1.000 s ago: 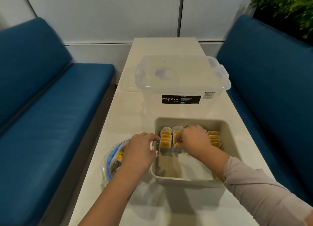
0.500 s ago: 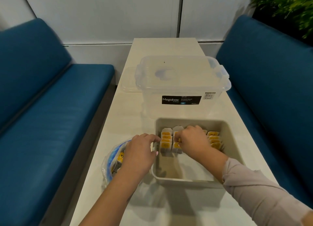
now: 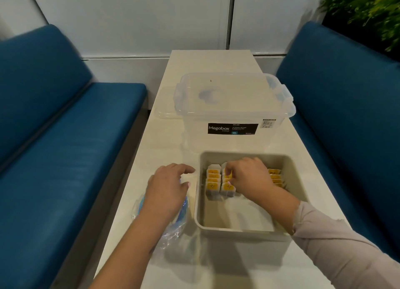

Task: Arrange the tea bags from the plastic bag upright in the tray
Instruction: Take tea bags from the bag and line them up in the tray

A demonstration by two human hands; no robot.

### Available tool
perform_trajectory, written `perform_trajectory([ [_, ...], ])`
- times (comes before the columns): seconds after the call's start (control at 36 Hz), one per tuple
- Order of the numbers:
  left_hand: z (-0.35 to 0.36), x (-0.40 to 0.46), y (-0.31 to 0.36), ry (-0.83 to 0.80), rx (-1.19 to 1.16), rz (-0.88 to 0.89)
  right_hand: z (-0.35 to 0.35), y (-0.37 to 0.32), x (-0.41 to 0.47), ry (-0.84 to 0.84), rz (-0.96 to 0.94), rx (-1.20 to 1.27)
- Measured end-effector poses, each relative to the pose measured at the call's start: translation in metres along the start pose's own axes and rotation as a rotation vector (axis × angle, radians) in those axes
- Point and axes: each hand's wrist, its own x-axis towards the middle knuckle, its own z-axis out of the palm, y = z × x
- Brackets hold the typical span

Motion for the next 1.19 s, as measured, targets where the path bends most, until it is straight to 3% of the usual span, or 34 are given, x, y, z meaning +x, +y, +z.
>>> perform_trajectory([
  [0.14,-0.024,0.000,-0.027,0.077,-0.013,-0.059,-0.016,-0.019,0.005,0.061,-0.023,0.068],
  [0.44,-0.038,-0.019,-0.057,-0.044,0.083,-0.225,-0.023,-0.089,0.007,0.078,-0.167,0.217],
  [0.58,-0.038,-0.021,-0.064,-0.031,0.061,-0.252,-0.013,-0.117,0.005,-0.032,-0.269,0.138],
  [0.81,-0.036,-0.021,-0.071,0.029,-0.031,-0.255,0.019,-0.152,0.003,-0.080,-0.398,-0.198],
  [1.19,-0.036,-0.025,-0.075,0.018,-0.059,-0.210,0.038,-0.165,0.006,-0.220,-0.257,-0.152],
])
